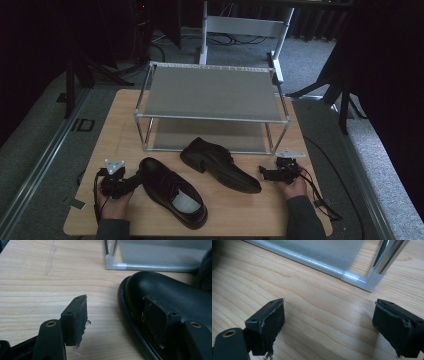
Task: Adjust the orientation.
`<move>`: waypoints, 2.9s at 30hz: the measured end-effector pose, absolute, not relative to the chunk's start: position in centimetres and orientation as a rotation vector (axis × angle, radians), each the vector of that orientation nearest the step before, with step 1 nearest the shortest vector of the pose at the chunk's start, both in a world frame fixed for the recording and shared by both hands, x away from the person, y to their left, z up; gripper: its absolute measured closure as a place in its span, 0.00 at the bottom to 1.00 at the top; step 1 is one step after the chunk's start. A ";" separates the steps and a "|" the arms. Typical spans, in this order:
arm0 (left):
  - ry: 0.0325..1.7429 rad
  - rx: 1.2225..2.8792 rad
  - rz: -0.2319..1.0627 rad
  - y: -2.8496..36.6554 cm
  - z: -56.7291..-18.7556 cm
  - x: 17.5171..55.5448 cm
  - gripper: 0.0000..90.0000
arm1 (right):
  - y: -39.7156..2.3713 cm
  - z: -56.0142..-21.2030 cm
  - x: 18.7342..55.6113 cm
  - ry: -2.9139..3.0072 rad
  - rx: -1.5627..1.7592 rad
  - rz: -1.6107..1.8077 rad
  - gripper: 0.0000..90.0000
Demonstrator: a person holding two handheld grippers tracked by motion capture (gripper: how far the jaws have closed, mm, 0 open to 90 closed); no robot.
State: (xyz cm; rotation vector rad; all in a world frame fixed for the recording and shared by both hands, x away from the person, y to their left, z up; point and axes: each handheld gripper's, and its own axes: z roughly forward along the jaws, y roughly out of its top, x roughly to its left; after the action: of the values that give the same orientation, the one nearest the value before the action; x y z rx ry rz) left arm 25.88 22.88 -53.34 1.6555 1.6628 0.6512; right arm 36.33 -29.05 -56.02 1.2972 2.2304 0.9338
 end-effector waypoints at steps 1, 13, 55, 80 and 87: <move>1.650 1.656 0.643 22.9 -53.3 25.7 0.40 | -29.1 -56.0 36.3 2.228 1.301 0.933 0.12; 1.486 1.764 0.615 21.3 -53.1 23.4 0.49 | -29.1 -56.0 36.1 2.224 1.305 0.932 0.12; 1.173 2.092 0.402 15.7 -54.7 20.0 0.66 | -28.8 -56.0 36.3 2.226 1.303 0.932 0.12; 1.163 2.094 0.409 15.2 -54.9 20.9 0.62 | -25.2 -47.3 29.4 2.290 1.005 1.218 0.28; 1.170 2.085 0.397 15.3 -54.9 21.0 0.60 | -23.3 -47.4 27.3 2.400 0.851 1.295 0.20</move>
State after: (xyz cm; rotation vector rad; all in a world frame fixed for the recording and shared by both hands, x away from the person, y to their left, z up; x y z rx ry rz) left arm 20.96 15.31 -54.92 2.0854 1.1704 0.3972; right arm 27.26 -23.25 -47.41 0.8511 2.3998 1.2950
